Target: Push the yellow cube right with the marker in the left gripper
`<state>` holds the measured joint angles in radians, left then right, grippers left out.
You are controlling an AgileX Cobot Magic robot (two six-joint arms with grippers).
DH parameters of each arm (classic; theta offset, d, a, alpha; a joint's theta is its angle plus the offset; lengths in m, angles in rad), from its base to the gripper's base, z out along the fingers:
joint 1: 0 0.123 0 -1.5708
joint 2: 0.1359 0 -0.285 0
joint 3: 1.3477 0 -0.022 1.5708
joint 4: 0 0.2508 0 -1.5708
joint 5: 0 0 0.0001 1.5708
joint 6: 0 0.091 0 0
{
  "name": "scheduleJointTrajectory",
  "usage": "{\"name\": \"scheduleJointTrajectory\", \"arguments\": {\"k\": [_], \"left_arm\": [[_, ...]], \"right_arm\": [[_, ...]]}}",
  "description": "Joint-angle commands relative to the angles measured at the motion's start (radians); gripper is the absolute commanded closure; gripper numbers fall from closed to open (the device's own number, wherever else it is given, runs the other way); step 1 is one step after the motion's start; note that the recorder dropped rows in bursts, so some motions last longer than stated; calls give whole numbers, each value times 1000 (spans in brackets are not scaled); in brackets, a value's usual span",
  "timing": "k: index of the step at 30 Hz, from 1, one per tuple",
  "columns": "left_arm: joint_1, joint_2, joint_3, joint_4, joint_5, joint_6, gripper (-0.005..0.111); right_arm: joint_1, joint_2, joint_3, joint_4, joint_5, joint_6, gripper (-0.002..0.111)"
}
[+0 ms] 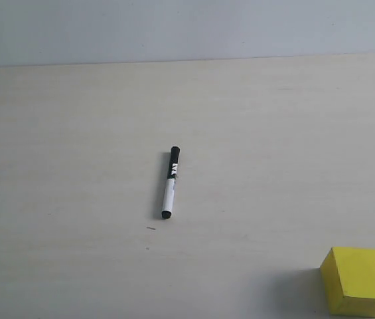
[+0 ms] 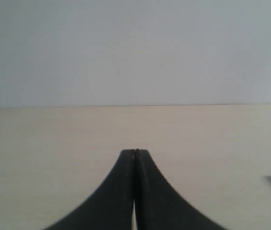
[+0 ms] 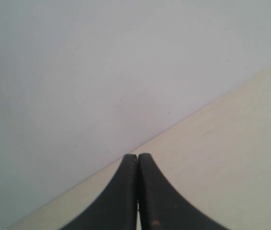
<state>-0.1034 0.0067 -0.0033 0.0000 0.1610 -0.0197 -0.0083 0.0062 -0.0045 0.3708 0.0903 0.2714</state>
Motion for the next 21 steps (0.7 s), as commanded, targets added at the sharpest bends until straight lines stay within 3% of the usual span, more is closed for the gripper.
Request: {"name": "scheduleJointTrajectory", "arguments": {"k": [1,21], "left_arm": [[3,-7,3,-27,0,120,107],[3,-7,3,-7,4,64,107]], "right_arm": [[-4,-6,4,-5,-3,-9,108],[-4,-6,4,-5,-3,-9,108]]}}
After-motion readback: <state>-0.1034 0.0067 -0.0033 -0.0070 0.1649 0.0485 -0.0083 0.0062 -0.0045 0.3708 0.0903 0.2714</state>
